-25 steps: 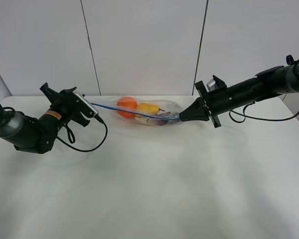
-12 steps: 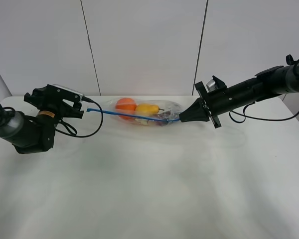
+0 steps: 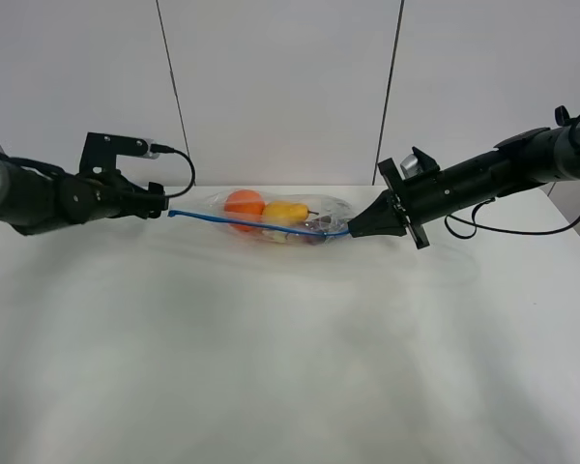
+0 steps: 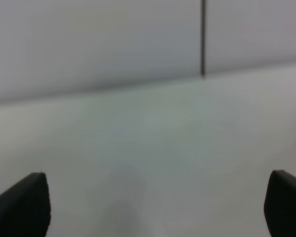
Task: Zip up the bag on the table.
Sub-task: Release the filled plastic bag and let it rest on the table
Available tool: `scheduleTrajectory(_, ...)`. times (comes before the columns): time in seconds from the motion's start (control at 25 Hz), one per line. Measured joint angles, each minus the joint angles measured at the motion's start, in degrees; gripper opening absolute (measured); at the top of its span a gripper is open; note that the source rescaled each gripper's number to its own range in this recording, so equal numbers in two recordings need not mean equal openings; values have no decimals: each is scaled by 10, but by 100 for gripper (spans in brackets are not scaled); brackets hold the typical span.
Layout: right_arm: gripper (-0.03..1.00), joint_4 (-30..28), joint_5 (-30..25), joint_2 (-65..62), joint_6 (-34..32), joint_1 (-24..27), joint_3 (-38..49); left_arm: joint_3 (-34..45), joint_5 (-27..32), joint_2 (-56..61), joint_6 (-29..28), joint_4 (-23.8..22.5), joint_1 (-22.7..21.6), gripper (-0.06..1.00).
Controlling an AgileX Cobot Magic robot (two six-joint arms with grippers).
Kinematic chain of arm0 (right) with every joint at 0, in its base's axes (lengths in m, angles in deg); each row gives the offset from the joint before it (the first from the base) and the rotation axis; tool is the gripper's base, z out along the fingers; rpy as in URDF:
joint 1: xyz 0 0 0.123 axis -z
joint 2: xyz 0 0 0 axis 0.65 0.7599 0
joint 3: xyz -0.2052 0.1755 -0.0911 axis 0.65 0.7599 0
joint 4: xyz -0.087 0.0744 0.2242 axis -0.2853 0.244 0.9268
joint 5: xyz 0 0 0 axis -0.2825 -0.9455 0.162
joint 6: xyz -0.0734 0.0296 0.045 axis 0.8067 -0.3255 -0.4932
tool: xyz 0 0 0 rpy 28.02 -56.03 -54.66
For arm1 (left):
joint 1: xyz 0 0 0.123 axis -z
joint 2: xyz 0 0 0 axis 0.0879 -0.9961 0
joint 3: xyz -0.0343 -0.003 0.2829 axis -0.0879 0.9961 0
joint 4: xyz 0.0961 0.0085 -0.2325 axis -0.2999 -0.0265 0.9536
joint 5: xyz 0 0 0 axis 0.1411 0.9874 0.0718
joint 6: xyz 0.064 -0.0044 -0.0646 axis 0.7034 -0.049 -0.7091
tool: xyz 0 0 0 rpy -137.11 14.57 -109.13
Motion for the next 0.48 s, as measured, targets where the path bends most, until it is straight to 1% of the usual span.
scheduleTrajectory(0.08, 0, 0, 0, 0, 0, 0, 0, -56, 149, 4, -1, 1, -14, 100)
scheduleTrajectory(0.2, 0, 0, 0, 0, 0, 0, 0, -139, 353, 3, -8, 1, -34, 100)
scheduleTrajectory(0.28, 0, -1, 0, 0, 0, 0, 0, -184, 455, 3, -11, 1, -46, 100)
scheduleTrajectory(0.36, 0, -1, 0, 0, 0, 0, 0, -224, 536, 3, -23, 1, -52, 100)
scheduleTrajectory(0.48, 0, -1, 0, 0, 0, 0, 0, -257, 607, 3, -58, -10, -53, 100)
